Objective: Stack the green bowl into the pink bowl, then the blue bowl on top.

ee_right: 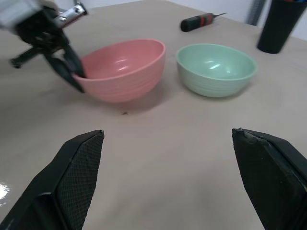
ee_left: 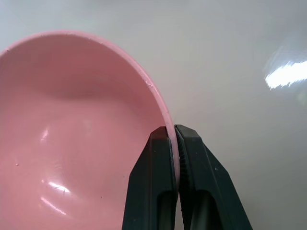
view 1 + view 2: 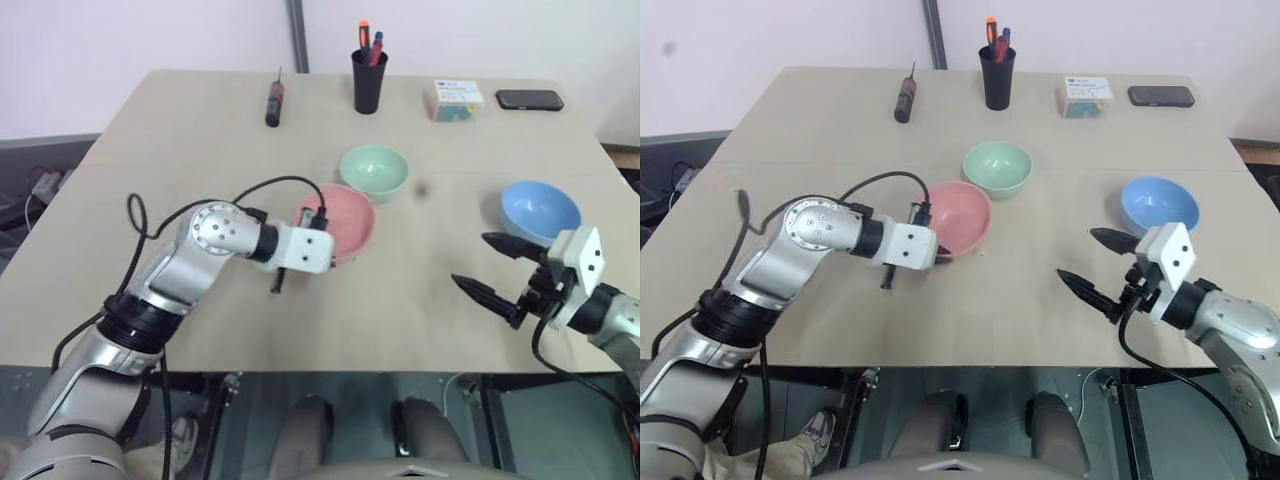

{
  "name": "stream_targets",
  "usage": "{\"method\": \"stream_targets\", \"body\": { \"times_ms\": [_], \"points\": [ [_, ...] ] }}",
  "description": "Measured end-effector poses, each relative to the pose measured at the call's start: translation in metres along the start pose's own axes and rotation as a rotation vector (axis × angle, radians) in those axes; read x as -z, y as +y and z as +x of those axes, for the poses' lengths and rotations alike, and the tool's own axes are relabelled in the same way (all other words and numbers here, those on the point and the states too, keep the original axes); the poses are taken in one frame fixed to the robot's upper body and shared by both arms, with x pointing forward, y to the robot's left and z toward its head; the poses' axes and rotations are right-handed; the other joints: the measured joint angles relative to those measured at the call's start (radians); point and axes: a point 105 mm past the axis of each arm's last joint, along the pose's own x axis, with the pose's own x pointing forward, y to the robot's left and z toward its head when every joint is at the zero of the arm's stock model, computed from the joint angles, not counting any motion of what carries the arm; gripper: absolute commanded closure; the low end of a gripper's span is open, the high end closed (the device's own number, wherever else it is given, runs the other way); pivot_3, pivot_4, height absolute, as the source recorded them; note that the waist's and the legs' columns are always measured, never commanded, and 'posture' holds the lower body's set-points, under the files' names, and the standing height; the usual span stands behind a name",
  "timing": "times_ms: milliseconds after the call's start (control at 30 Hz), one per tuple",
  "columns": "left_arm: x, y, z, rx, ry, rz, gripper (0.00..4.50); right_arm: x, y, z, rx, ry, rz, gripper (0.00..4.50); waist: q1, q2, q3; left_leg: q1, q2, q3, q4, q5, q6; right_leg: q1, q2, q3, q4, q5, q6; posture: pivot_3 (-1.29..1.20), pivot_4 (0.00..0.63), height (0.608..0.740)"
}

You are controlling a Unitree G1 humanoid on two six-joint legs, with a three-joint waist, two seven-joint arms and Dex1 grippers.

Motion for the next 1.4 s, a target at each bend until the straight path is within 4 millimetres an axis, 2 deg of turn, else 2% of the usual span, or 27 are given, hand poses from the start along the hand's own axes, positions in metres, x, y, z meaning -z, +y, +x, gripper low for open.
{"method": "stream_targets", "body": {
  "times_ms": [33, 67, 133, 300, 433, 467, 500, 533, 667, 867, 900, 967, 1000, 1100, 1167, 1200, 1300, 1400],
  "points": [
    [-0.003, 0.001, 0.001, 0.009, -0.013, 0.016, 4.41, 0.0, 0.0, -0.001, 0.004, 0.0, -0.001, 0.0, 0.001, 0.0, 0.0, 0.0, 0.0, 0.001, 0.0, 0.0, 0.0, 0.001, 0.001, 0.0, 0.0, 0.0, 0.0, 0.0, 0.15, 0.74],
    [-0.015, 0.007, 0.011, 0.048, -0.085, 0.071, 4.41, 0.001, 0.002, -0.009, 0.041, 0.007, 0.0, 0.0, 0.01, 0.001, -0.001, 0.001, 0.0, 0.001, 0.001, 0.0, 0.0, 0.002, 0.0, -0.001, 0.0, 0.0, 0.0, 0.0, 0.15, 0.74],
    [-0.019, 0.008, 0.018, 0.082, -0.113, 0.103, 4.41, 0.001, 0.005, -0.012, 0.055, 0.01, 0.001, 0.0, 0.009, 0.001, -0.001, 0.002, 0.0, 0.001, 0.001, 0.0, 0.0, 0.002, 0.001, 0.0, 0.0, 0.0, 0.0, 0.0, 0.15, 0.74],
    [-0.015, -0.001, 0.044, 0.218, -0.161, 0.152, 4.41, 0.005, 0.011, -0.026, 0.122, 0.039, 0.012, 0.0, -0.008, 0.001, -0.001, 0.002, 0.0, 0.002, 0.001, 0.0, 0.0, 0.002, 0.001, 0.001, 0.0, 0.0, 0.0, 0.0, 0.15, 0.74],
    [-0.014, 0.002, 0.046, 0.259, -0.164, 0.152, 3.16, 0.008, 0.014, -0.032, 0.152, 0.056, 0.022, 0.0, -0.012, 0.001, -0.001, 0.002, 0.0, 0.001, 0.001, 0.0, 0.0, 0.002, 0.001, 0.0, 0.0, 0.0, 0.0, 0.0, 0.15, 0.74],
    [-0.014, 0.002, 0.046, 0.263, -0.166, 0.153, 2.62, 0.01, 0.014, -0.032, 0.155, 0.061, 0.025, 0.0, -0.012, 0.001, -0.001, 0.002, 0.0, 0.001, 0.001, 0.0, 0.0, 0.002, 0.001, 0.001, 0.0, 0.0, 0.0, 0.0, 0.15, 0.74],
    [-0.014, 0.002, 0.047, 0.266, -0.167, 0.151, 2.31, 0.01, 0.014, -0.033, 0.158, 0.064, 0.025, 0.0, -0.013, 0.001, -0.001, 0.002, 0.0, 0.001, 0.001, 0.0, 0.0, 0.002, 0.001, 0.001, 0.0, 0.0, 0.0, 0.0, 0.15, 0.74],
    [-0.015, 0.002, 0.048, 0.267, -0.174, 0.151, 1.73, 0.01, 0.013, -0.033, 0.16, 0.064, 0.022, 0.0, -0.015, 0.001, -0.001, 0.002, 0.0, 0.001, 0.001, 0.0, 0.0, 0.002, 0.001, 0.001, 0.0, 0.0, 0.0, 0.0, 0.15, 0.74],
    [-0.015, 0.004, 0.043, 0.253, -0.172, 0.134, 0.06, 0.008, 0.012, -0.031, 0.16, 0.056, 0.008, 0.0, -0.016, 0.001, -0.001, 0.002, 0.0, -0.001, 0.001, 0.0, 0.0, 0.002, 0.001, 0.001, 0.0, 0.0, 0.0, 0.0, 0.15, 0.74],
    [-0.012, 0.019, 0.01, 0.074, -0.12, 0.067, 0.02, 0.006, 0.005, -0.027, 0.145, 0.04, -0.008, 0.0, -0.016, 0.001, -0.001, 0.002, 0.001, -0.004, 0.001, 0.0, 0.0, 0.002, 0.001, 0.001, 0.001, 0.0, 0.0, 0.0, 0.15, 0.74],
    [0.0, 0.03, -0.004, -0.033, -0.026, 0.074, 0.02, 0.006, 0.004, -0.024, 0.135, 0.034, -0.007, 0.0, -0.015, 0.001, -0.001, 0.003, 0.001, -0.004, 0.001, 0.0, 0.0, 0.002, 0.001, 0.001, 0.001, 0.0, 0.0, 0.0, 0.15, 0.74],
    [0.021, 0.044, -0.025, -0.139, 0.12, 0.092, 0.02, 0.006, 0.003, -0.02, 0.115, 0.025, -0.008, 0.0, -0.013, 0.001, -0.001, 0.003, 0.001, -0.003, 0.001, 0.0, 0.0, 0.002, 0.001, 0.001, 0.001, 0.0, 0.0, 0.0, 0.15, 0.74],
    [0.025, 0.048, -0.029, -0.157, 0.148, 0.098, 0.02, 0.006, 0.002, -0.019, 0.112, 0.024, -0.008, 0.0, -0.011, 0.001, -0.001, 0.003, 0.0, -0.003, 0.001, 0.0, 0.0, 0.002, 0.001, 0.0, 0.001, 0.0, 0.0, 0.0, 0.15, 0.74],
    [0.046, 0.076, -0.043, -0.266, 0.297, 0.157, 0.02, 0.003, 0.0, -0.011, 0.094, 0.003, -0.018, 0.0, -0.001, 0.0, 0.0, 0.002, 0.0, 0.0, 0.002, 0.0, 0.0, 0.003, 0.001, -0.001, 0.001, 0.0, 0.0, 0.0, 0.15, 0.74],
    [0.054, 0.101, -0.035, -0.321, 0.367, 0.242, 0.02, 0.001, -0.002, -0.002, 0.074, -0.016, -0.032, 0.0, 0.01, 0.0, 0.0, 0.002, -0.001, 0.0, 0.002, 0.0, 0.0, 0.003, 0.001, 0.0, 0.001, 0.0, 0.0, 0.0, 0.15, 0.74],
    [0.055, 0.103, -0.033, -0.322, 0.375, 0.248, 0.02, 0.0, -0.002, -0.001, 0.07, -0.019, -0.033, 0.0, 0.012, 0.0, 0.0, 0.001, -0.001, 0.0, 0.002, 0.0, 0.0, 0.003, 0.001, -0.001, 0.0, 0.0, 0.0, 0.0, 0.15, 0.74],
    [0.07, 0.11, -0.005, -0.294, 0.42, 0.287, 0.02, 0.0, -0.003, 0.006, 0.064, -0.024, -0.043, 0.0, 0.011, -0.001, 0.0, -0.001, -0.001, 0.0, 0.002, 0.0, 0.0, 0.002, 0.001, -0.001, -0.001, 0.0, 0.0, 0.0, 0.15, 0.74],
    [0.074, 0.113, 0.013, -0.27, 0.444, 0.328, 0.02, -0.001, -0.004, 0.009, 0.07, -0.026, -0.052, 0.0, 0.009, -0.001, 0.001, -0.004, -0.001, 0.0, 0.002, 0.0, 0.0, -0.002, 0.001, -0.001, -0.001, 0.0, 0.0, 0.0, 0.15, 0.74]
  ]
}}
